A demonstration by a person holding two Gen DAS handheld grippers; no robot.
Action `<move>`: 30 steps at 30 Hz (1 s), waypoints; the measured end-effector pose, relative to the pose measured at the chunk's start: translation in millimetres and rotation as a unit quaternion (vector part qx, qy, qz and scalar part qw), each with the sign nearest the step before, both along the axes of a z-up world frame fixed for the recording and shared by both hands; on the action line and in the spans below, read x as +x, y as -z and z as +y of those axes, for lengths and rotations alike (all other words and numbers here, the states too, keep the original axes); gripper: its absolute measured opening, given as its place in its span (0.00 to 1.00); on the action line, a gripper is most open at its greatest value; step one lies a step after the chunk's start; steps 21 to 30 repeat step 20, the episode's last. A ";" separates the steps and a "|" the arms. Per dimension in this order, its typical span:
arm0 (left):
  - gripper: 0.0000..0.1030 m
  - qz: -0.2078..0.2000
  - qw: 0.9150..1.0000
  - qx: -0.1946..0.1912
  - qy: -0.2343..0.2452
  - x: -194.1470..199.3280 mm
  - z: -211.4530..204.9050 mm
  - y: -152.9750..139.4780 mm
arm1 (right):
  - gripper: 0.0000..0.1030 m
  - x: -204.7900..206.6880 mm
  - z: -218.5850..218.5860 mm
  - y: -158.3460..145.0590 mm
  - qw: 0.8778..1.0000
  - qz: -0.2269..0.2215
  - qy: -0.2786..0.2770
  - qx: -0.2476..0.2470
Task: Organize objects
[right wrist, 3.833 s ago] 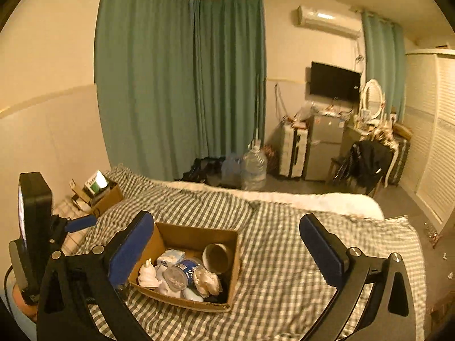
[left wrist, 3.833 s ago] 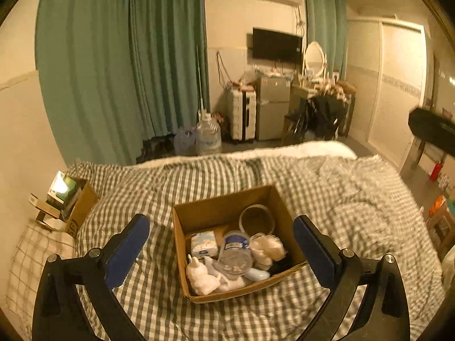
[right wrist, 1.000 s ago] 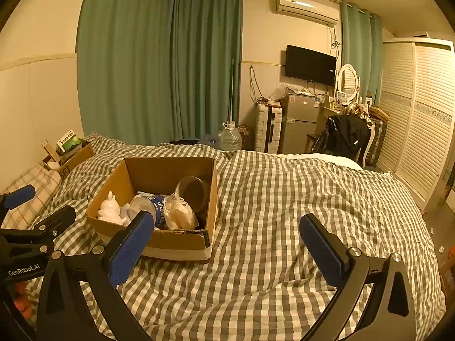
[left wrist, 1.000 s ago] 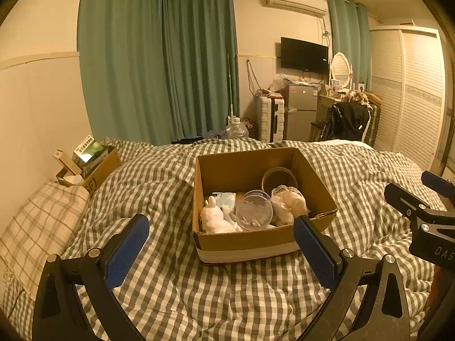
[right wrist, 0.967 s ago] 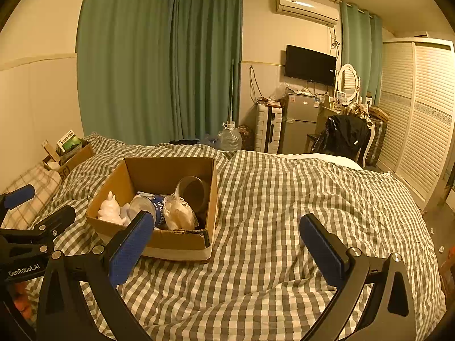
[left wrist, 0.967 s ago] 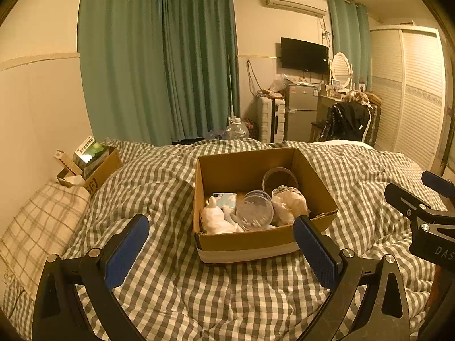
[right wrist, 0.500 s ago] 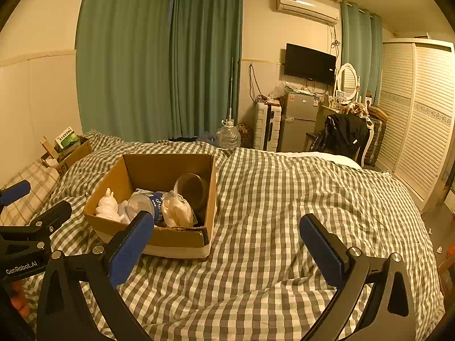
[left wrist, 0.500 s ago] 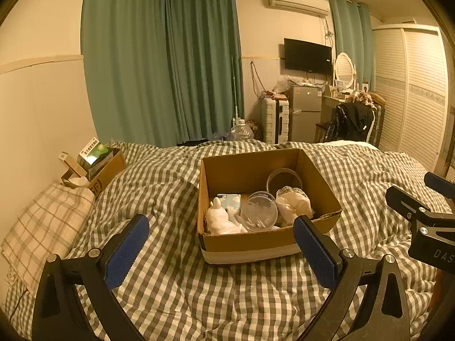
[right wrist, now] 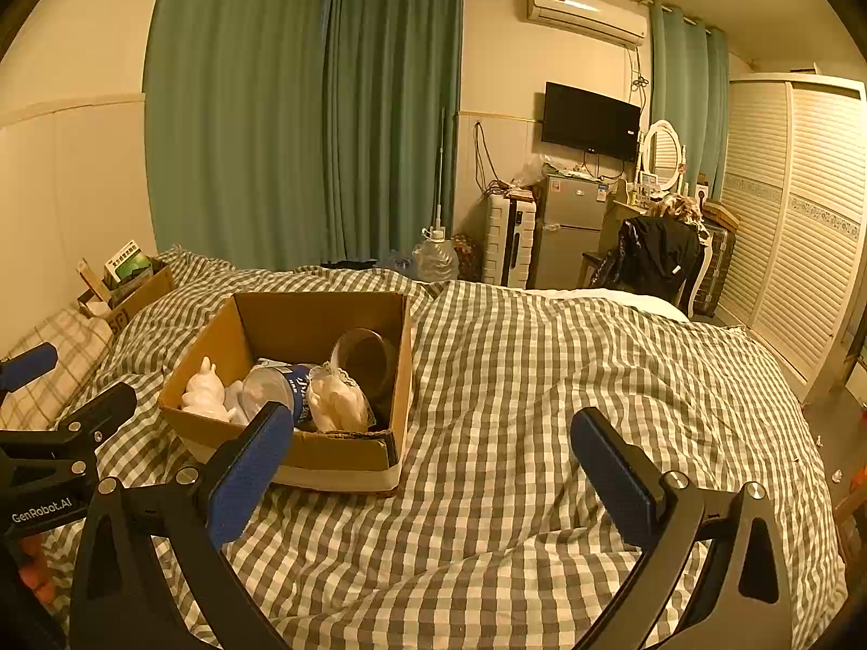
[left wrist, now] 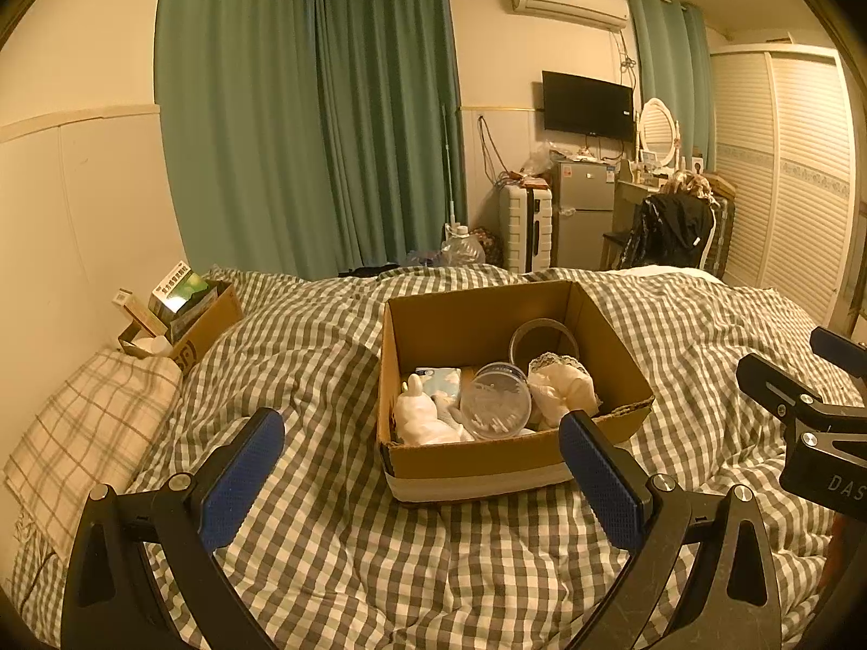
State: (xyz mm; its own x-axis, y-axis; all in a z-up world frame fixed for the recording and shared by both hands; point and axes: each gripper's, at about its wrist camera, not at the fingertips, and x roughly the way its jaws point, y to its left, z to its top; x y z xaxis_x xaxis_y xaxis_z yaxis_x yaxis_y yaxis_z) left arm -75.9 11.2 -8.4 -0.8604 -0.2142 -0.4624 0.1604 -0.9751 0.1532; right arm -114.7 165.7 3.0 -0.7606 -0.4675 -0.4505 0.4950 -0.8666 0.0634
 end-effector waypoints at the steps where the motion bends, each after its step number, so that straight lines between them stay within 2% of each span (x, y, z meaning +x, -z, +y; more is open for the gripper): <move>1: 1.00 0.000 1.000 0.000 0.000 -0.1 0.1 0.1 | 1.00 0.1 -0.1 -0.1 1.000 0.000 0.000 0.000; 30: 1.00 0.001 1.000 -0.008 -0.002 0.4 -1.0 1.2 | 1.00 1.0 -2.5 4.3 1.000 -0.002 -0.001 0.004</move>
